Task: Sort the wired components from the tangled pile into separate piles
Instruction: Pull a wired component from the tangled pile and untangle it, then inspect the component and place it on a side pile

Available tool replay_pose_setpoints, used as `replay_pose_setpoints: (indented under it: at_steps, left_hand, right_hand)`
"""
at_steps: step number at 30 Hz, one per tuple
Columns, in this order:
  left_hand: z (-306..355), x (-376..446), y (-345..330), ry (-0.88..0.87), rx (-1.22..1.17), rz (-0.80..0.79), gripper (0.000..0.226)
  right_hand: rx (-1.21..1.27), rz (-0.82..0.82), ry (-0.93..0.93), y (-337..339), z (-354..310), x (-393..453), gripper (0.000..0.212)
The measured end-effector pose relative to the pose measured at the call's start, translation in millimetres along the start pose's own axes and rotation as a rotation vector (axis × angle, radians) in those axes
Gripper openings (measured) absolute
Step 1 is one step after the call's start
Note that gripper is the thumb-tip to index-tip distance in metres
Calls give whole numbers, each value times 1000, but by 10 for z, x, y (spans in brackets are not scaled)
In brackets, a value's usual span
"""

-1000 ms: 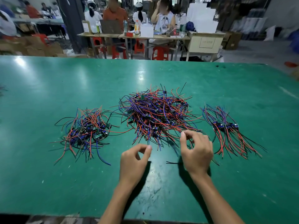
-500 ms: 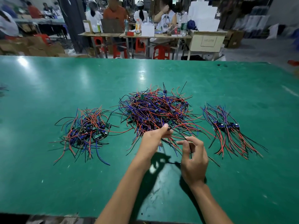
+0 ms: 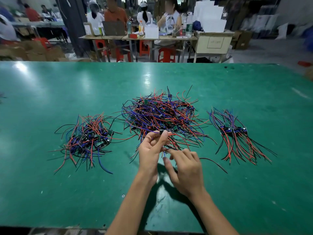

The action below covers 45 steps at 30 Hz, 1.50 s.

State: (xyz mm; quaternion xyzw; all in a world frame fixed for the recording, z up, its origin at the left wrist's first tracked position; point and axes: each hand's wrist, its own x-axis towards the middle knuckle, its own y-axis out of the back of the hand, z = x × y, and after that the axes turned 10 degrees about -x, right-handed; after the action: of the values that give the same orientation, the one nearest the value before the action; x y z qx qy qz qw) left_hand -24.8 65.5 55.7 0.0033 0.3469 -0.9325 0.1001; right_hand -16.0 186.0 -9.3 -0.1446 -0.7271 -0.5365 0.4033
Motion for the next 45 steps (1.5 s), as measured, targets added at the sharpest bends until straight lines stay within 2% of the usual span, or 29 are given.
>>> replay_pose_setpoints:
  at_steps: [4,8,10,12,14,17,21,24,28,35,38,41,43,45]
  left_hand:
    - [-53,-22,59,-76,46,53,32]
    - [-128,-50,112,-74,87,77,27]
    - [-162,-76,114,-72,92,72,30]
    - [-201,-111,112,-54,117,66,30]
    - [-237,-157,120,-24,157,71,31]
    - [-274,-209,168,4,208,76,29]
    - [-280,-248,209,35,235,68,31]
    - [-246,-240,264,4,224,54,24]
    - [-136,-219,456,-73,255,89,22]
    - [119,-209,875,-102,157,200,19]
    - [219,-228,1014,-88,247,228,22]
    - [302,-226,1002,-314,531,314,13]
    - [338,-203,853,-412,674,206,9]
    - [308,-149,634,-319,704,-4,7]
  right_hand:
    - [25,-21,-272,19,40,36,44]
    - [167,-49,-337,17,23,44,53]
    - [345,-92,-414,17,62,44,43]
    - [647,-215,-528,20,134,70,26]
    - [919,-289,-641,27,204,100,27]
    - [1068,-220,-734,39,256,110,22]
    - [1125,-132,-834,56,271,110,12]
    - [1152,-113,-904,77,303,109,19]
    - [1239,-118,-956,57,295,109,25]
    - [1363,-48,-1049,65,302,128,16]
    - [1380,-69,-1055,66,316,122,18]
    - [1383,-98,-1059,64,354,111,26]
    - [1355,-174,-1025,67,364,112,31]
    - [1312,-226,-1001,64,343,112,38]
